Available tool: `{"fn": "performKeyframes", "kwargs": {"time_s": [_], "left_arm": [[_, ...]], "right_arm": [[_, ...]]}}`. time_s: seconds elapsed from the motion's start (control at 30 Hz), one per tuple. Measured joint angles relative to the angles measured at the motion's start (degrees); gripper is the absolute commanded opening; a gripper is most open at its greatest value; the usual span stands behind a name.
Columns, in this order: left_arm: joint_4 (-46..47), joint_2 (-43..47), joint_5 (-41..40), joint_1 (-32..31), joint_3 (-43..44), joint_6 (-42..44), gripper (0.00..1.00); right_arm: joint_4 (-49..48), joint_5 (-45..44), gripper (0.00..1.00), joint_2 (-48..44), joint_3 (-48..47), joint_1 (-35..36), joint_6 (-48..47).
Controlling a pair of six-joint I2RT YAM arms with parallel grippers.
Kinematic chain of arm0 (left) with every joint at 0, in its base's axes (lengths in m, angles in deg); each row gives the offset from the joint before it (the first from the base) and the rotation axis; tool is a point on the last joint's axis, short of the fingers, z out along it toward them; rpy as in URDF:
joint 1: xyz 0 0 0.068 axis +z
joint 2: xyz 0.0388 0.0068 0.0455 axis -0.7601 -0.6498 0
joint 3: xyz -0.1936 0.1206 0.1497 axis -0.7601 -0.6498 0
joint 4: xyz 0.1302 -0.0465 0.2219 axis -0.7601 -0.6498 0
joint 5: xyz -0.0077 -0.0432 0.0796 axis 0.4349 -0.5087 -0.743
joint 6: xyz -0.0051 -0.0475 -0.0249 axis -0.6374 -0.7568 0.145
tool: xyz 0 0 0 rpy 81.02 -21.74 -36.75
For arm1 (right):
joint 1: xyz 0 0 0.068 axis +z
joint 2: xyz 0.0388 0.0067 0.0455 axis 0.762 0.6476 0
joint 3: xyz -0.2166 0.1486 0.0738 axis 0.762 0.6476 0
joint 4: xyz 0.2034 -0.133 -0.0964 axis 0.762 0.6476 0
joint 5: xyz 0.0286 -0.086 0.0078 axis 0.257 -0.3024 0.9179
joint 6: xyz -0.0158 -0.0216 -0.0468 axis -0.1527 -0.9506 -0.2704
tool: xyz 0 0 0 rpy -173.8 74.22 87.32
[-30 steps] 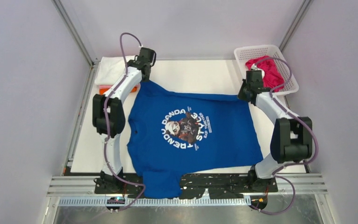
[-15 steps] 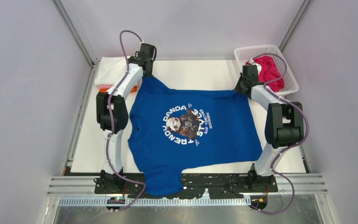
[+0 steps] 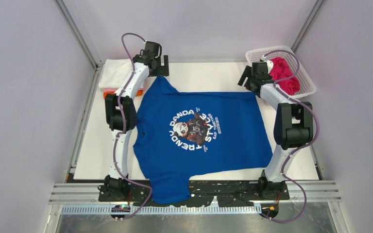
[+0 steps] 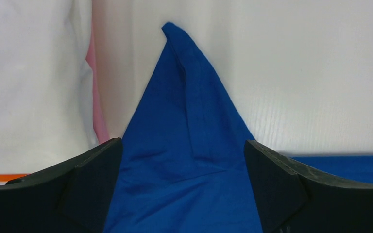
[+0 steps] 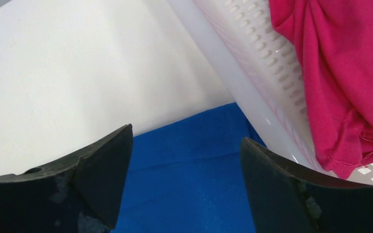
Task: Fold and stack the t-shirts
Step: Flatten out the tshirt
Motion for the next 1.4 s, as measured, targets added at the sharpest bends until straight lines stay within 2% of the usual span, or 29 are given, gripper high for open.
{"fn": "performKeyframes", "kwargs": {"time_s": [0.07, 0.23, 0.4, 0.57, 1.0, 1.4], "left_arm": [[-0.4, 2.2, 0.7, 0.0, -3.5, -0.5, 1.00], [-0.9, 9.2, 4.4, 0.0, -10.0, -3.7, 1.00], [4.1, 19.5, 11.3, 0.0, -25.4, -10.1, 1.00], [9.0, 20.5, 14.6, -0.3, -34.8, -17.1, 1.00], [17.2, 9.8, 12.2, -0.3, -33.8, -30.8, 1.00], [25.1, 6.5, 13.1, -0.4, -31.5, -37.7, 1.00]], "right_arm": [[0.1, 0.7, 0.99, -0.3, -0.1, 0.0, -0.2], [0.5, 3.7, 0.98, -3.5, 1.7, 1.1, -1.4], [0.3, 7.6, 0.97, -8.5, 6.1, 3.2, -1.4], [0.0, 13.4, 0.96, -9.5, 10.3, 4.7, -1.2], [0.2, 18.8, 0.96, -9.7, 15.1, 4.7, -1.1], [0.7, 18.5, 0.96, -10.2, 15.4, 4.7, -1.3]]}}
